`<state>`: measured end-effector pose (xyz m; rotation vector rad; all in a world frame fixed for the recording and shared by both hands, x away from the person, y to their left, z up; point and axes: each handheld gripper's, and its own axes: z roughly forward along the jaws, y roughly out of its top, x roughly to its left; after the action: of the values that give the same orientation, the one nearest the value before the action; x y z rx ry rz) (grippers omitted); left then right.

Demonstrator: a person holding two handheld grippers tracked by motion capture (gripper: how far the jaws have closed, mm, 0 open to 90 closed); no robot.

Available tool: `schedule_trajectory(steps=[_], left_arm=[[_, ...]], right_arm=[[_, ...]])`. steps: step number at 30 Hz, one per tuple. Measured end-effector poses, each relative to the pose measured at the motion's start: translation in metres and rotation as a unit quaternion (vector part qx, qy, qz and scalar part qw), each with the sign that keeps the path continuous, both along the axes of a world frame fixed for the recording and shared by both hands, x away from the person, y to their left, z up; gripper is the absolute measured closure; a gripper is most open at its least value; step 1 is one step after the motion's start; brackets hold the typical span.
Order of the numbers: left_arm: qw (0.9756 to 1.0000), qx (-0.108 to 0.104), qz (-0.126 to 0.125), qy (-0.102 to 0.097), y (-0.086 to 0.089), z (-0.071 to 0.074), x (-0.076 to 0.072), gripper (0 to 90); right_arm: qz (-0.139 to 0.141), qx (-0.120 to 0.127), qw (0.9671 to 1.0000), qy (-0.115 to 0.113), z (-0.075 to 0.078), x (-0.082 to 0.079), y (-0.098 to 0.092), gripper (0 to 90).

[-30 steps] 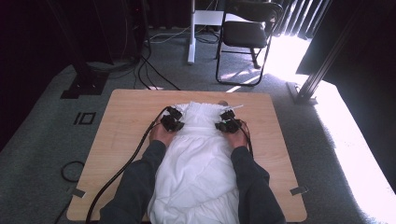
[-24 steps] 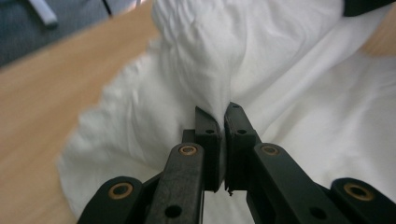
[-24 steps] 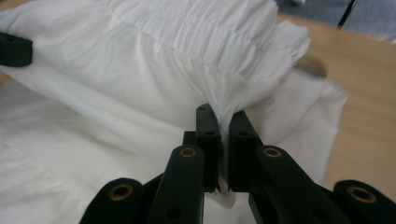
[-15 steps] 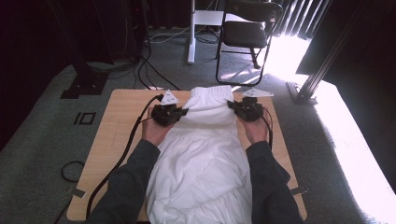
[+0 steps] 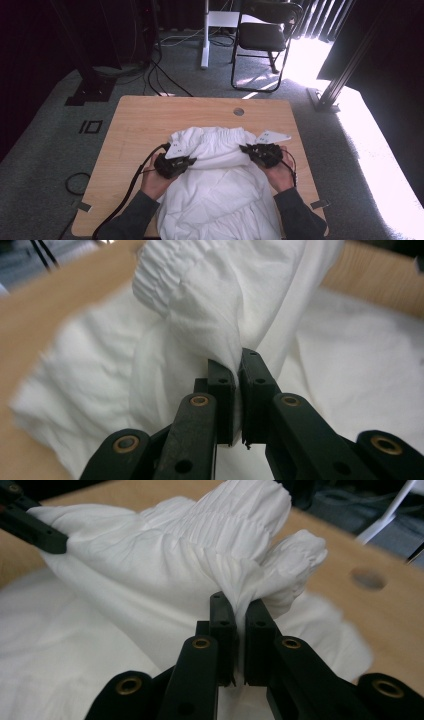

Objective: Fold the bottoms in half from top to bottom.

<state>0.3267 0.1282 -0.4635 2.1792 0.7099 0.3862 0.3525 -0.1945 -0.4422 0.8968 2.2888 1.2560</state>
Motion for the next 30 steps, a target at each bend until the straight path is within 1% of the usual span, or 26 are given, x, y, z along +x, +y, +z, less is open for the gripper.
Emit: schedule_trajectory(steps=[1, 2, 3, 4, 6, 7, 8, 9, 10, 12, 13, 15, 16, 19, 21, 24, 25, 27, 30], left_arm=[[0.9999, 0.005, 0.0, 0.013, 0.0, -0.01, -0.002, 87.0], [0.9995, 0.019, 0.003, 0.024, -0.001, -0.022, -0.003, 86.9], [0.9992, 0.027, 0.006, 0.03, -0.002, -0.029, -0.005, 86.7], [0.9987, 0.035, 0.005, 0.038, -0.003, -0.037, -0.006, 86.6], [0.997, 0.063, 0.003, 0.045, -0.008, -0.053, -0.008, 86.6], [0.9955, 0.082, -0.001, 0.047, -0.011, -0.06, -0.008, 86.5], [0.9943, 0.096, -0.004, 0.045, -0.013, -0.067, -0.007, 86.5], [0.994, 0.1, -0.006, 0.044, -0.014, -0.071, -0.006, 86.4], [0.9946, 0.094, -0.007, 0.044, -0.014, -0.073, -0.004, 86.4], [0.9947, 0.089, -0.011, 0.05, -0.012, -0.073, 0.003, 86.4], [0.9948, 0.088, -0.013, 0.049, -0.011, -0.073, 0.008, 86.4], [0.9946, 0.091, -0.013, 0.048, -0.008, -0.073, 0.017, 86.3], [0.9943, 0.097, -0.011, 0.044, -0.007, -0.072, 0.024, 86.2], [0.9936, 0.108, -0.003, 0.035, -0.005, -0.072, 0.042, 85.9], [0.9929, 0.113, 0.005, 0.035, -0.005, -0.07, 0.056, 85.6], [0.9918, 0.123, 0.012, 0.033, -0.007, -0.069, 0.072, 85.4], [0.9915, 0.125, 0.015, 0.033, -0.007, -0.069, 0.077, 85.4], [0.9909, 0.13, 0.018, 0.031, -0.007, -0.068, 0.085, 85.4], [0.9912, 0.125, 0.025, 0.036, -0.007, -0.068, 0.094, 85.4]], right_arm=[[0.001, -0.005, 0.9999, 0.01, -0.01, -0.002, 0.002, 86.0], [0.001, -0.004, 0.9997, 0.022, -0.02, -0.004, 0.003, 86.0], [0.004, -0.011, 0.9992, 0.038, -0.033, -0.005, 0.005, 86.0], [0.005, -0.015, 0.9988, 0.047, -0.04, -0.005, 0.006, 86.0], [0.004, -0.022, 0.9973, 0.07, -0.058, -0.005, 0.009, 86.0], [0.003, -0.023, 0.9964, 0.081, -0.065, -0.005, 0.01, 86.0], [0.004, -0.022, 0.9956, 0.09, -0.071, -0.004, 0.011, 85.9], [0.003, -0.021, 0.995, 0.098, -0.076, -0.003, 0.013, 85.8], [0.005, -0.025, 0.9943, 0.104, -0.08, -0.002, 0.014, 85.7], [0.0, -0.032, 0.9926, 0.117, -0.087, -0.001, 0.018, 85.6], [-0.002, -0.031, 0.992, 0.122, -0.09, 0.0, 0.019, 85.6], [-0.005, -0.033, 0.9906, 0.133, -0.095, 0.002, 0.022, 85.4], [-0.007, -0.032, 0.9903, 0.135, -0.096, 0.003, 0.023, 85.3], [-0.013, -0.023, 0.9896, 0.142, -0.098, 0.008, 0.025, 85.0], [-0.019, -0.015, 0.9889, 0.147, -0.099, 0.013, 0.027, 84.8], [-0.03, -0.018, 0.9888, 0.145, -0.101, 0.024, 0.031, 84.8], [-0.033, -0.023, 0.9894, 0.14, -0.101, 0.028, 0.033, 84.8], [-0.041, -0.024, 0.9894, 0.138, -0.101, 0.038, 0.035, 84.9], [-0.054, -0.029, 0.9893, 0.132, -0.101, 0.052, 0.037, 84.9]])
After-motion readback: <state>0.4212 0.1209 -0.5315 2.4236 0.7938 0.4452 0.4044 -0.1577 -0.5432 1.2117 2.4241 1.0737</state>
